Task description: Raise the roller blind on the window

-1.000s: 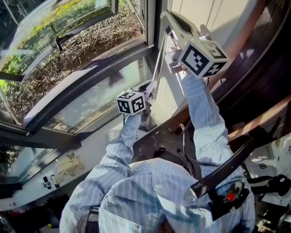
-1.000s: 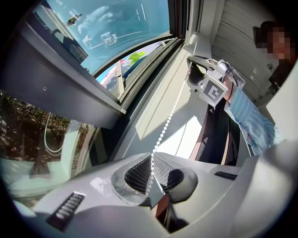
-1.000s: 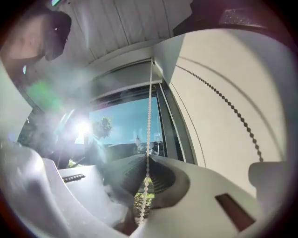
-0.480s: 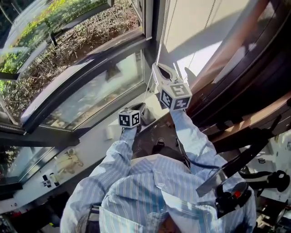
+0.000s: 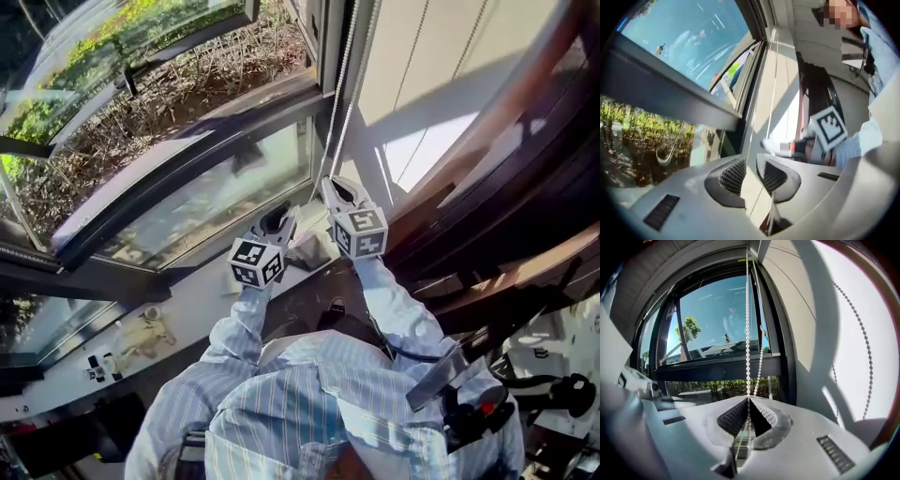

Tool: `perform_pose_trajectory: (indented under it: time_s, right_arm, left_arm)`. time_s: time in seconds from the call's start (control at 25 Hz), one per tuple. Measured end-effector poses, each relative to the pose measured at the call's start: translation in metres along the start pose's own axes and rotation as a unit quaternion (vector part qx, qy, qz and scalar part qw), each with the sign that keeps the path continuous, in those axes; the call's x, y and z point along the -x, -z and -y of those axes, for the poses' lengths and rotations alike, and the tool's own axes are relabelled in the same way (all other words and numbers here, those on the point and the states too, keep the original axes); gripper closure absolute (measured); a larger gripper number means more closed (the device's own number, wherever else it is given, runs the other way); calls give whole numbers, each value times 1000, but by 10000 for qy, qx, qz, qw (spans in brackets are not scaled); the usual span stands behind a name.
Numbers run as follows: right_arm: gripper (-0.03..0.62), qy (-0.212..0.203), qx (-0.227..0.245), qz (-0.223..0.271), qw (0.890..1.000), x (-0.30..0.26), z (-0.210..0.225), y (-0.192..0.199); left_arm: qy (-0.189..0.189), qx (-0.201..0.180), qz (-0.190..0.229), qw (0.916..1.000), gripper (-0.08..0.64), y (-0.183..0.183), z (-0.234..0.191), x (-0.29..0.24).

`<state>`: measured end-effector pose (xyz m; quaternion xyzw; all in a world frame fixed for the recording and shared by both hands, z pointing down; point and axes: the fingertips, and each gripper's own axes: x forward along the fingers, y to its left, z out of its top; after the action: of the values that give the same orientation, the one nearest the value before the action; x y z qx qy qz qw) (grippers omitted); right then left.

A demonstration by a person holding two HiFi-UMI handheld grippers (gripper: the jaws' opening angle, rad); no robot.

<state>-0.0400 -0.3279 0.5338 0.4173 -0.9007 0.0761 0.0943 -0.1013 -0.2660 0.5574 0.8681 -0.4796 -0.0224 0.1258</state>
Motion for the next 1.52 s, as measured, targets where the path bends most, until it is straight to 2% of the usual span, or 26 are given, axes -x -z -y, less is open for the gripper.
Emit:
perform_pose_trajectory:
  time_s: [0.12, 0.28, 0.4, 0.56, 0.68, 0.8, 0.88, 0.96, 1.08, 1.24, 1.36, 1.44, 1.52]
  right_arm:
    - [580, -33, 69, 44, 10000, 5, -7, -1]
    - [580, -62, 267, 100, 9996, 6, -16, -3]
    - [580, -42, 222, 66, 9997, 10, -19, 2]
    - [580, -22, 228, 106, 9997, 9, -16, -1]
    - [580, -21, 232, 117, 9997, 12, -17, 1]
    - [580, -37, 327, 154, 9993, 15, -21, 4]
    - [580, -49, 323, 194, 9993, 15, -23, 3]
    - [580, -61, 314, 225, 9992, 16, -24, 3]
    - [580, -65, 324, 245, 9992, 17, -22, 2]
    - [580, -23, 352, 260, 9990, 18, -18, 2]
    - [580, -3, 424, 187, 9989, 17, -18, 11]
    - [580, -10, 413, -111, 9991, 14, -18, 35]
    - [580, -3, 299, -662, 9974, 11, -16, 79]
  left_arm:
    - [514, -178, 952, 9940, 514, -99, 26, -5]
    - [1191, -567, 1996, 9710, 514, -220, 65, -17]
    - [1489, -878, 2141, 9614, 512, -277, 93, -28]
    - [1472, -1193, 2050, 9603, 508, -322, 105, -56]
    - [1608, -1274, 2073, 9565, 508, -341, 118, -66]
    - [1553, -1435, 2411, 9472, 509, -362, 127, -61]
    - [1552, -1421, 2637, 9414, 511, -375, 129, -55]
    - [1582, -1319, 2691, 9408, 528, -381, 129, -54]
    - [1589, -1191, 2633, 9441, 535, -383, 126, -60]
    - [1759, -555, 2543, 9494, 546, -382, 121, -58]
    - [1663, -516, 2462, 9535, 549, -371, 115, -59]
    - [1603, -413, 2252, 9602, 549, -350, 108, -66]
    - [1575, -151, 1828, 9703, 549, -310, 98, -77]
